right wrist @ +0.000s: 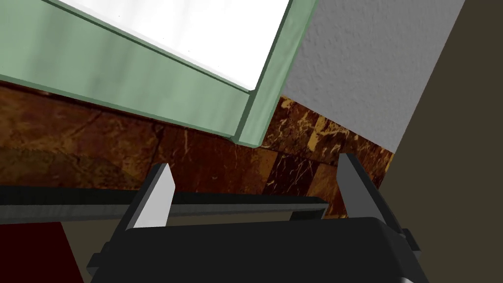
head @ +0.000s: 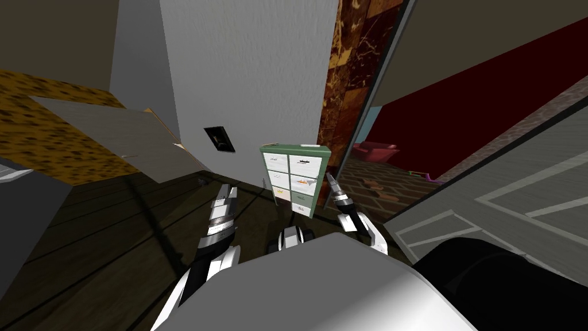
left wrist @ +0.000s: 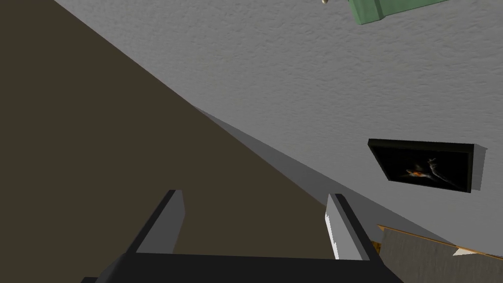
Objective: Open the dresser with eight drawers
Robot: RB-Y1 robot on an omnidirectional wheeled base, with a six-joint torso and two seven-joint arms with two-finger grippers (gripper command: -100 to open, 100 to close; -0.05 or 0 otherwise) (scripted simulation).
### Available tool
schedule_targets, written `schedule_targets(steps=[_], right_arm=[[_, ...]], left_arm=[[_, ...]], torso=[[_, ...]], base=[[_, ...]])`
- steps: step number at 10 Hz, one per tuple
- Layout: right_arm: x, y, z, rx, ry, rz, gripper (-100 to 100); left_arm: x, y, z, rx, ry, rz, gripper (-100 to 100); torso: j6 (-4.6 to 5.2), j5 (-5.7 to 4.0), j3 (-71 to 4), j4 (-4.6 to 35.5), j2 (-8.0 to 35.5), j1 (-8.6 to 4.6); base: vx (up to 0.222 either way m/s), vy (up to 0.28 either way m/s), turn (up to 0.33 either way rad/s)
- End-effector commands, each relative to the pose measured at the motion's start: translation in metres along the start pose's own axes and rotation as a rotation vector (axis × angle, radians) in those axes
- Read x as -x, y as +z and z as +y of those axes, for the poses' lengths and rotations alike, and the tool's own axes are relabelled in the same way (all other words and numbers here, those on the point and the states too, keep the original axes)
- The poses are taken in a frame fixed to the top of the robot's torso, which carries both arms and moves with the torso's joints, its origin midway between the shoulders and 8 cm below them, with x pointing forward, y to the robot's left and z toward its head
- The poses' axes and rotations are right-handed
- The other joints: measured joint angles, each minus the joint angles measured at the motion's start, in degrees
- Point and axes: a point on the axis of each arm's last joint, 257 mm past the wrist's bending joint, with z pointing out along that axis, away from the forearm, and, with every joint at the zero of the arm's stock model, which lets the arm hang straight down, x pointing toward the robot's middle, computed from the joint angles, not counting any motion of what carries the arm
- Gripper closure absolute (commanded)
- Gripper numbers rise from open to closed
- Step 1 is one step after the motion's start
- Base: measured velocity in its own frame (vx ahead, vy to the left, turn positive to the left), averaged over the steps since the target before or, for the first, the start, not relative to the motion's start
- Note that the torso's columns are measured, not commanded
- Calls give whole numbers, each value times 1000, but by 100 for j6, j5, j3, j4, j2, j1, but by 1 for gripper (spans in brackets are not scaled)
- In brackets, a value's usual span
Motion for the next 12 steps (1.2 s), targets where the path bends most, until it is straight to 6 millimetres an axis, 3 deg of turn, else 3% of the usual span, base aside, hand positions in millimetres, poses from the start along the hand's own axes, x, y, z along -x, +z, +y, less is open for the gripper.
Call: schedule_targets(steps=[1,12], right_arm=[[1,-2,-11,-7,-127,13,-100],[2,-6,-46,-32,-546,48,-100]], left_arm=[[0,0,0,0,0,0,0],[0,0,0,0,0,0,0]], torso=[[0,0,2,1,6,-5],[1,-4,2,1,5,-8]], base=[[0,127,-95],[11,92,-52]])
